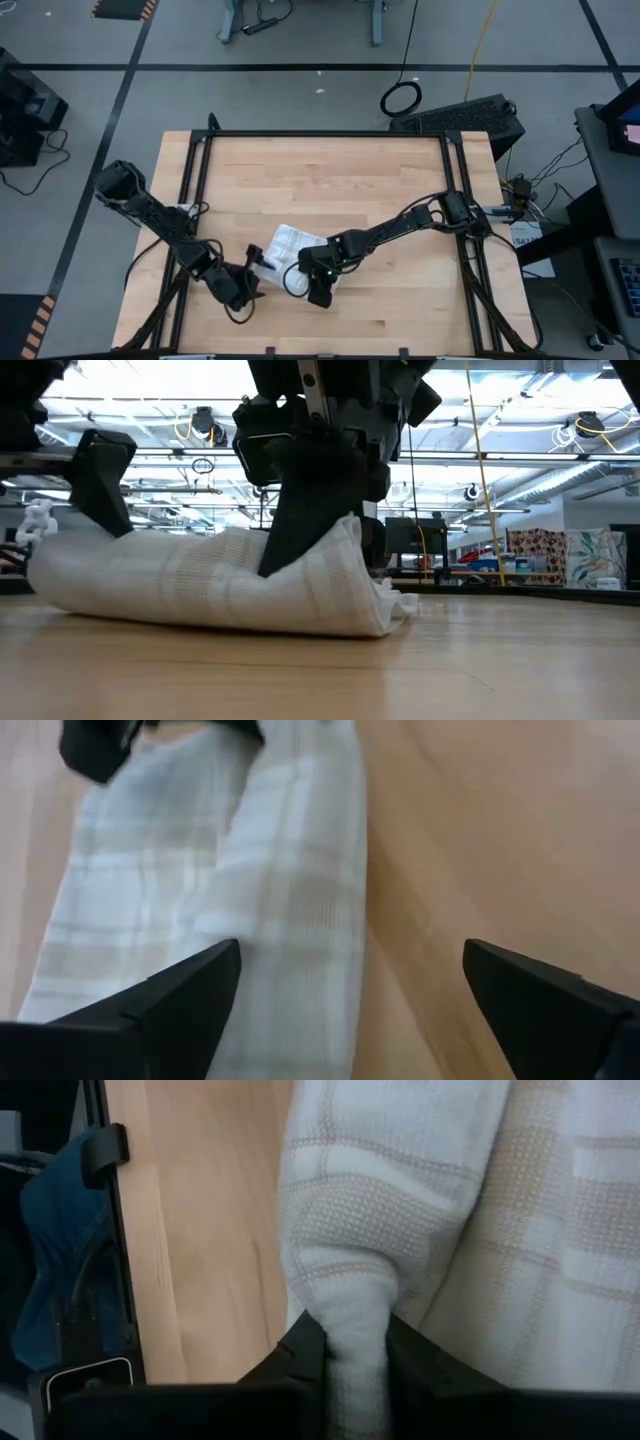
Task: Roll towel
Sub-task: Roll the towel
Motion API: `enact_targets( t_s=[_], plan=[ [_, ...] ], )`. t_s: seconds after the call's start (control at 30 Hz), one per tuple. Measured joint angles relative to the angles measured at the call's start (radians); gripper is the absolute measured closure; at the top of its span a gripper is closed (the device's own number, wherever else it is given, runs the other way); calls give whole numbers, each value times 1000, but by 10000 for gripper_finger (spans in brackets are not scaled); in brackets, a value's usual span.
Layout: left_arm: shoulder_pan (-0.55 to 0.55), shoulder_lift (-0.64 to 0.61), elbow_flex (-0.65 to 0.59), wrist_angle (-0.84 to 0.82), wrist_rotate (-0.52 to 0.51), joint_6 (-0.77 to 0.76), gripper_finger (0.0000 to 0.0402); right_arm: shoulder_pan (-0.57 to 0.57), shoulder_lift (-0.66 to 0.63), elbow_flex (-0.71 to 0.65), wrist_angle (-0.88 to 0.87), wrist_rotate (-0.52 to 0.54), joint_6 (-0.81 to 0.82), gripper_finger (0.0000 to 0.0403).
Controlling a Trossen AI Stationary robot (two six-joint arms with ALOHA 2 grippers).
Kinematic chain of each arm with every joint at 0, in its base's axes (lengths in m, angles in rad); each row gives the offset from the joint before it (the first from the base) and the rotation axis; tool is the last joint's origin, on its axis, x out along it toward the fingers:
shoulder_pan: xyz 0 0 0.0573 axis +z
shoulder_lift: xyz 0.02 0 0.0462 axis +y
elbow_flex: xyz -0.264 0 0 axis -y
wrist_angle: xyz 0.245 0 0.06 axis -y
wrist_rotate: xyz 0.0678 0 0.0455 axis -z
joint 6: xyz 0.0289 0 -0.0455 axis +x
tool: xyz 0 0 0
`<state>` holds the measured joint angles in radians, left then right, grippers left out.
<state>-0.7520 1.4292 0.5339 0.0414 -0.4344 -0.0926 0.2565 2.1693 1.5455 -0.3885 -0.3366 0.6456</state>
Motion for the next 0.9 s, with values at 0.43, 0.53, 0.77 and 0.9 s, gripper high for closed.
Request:
enact_targets(
  t_s=[0.43, 0.53, 0.77, 0.9],
  plan=[
    [-2, 1, 4, -35, -58, 14, 18, 0, 8, 0, -2, -9, -3, 355],
    [15, 35, 4, -55, -38, -5, 18, 0, 8, 1, -2, -9, -3, 355],
    [50, 109, 5, -40, -23, -65, 79, 0, 8, 1, -3, -7, -4, 355],
    [76, 105, 5, -44, 19, -163, 167, 3, 7, 1, -4, -7, -11, 352]
  ],
)
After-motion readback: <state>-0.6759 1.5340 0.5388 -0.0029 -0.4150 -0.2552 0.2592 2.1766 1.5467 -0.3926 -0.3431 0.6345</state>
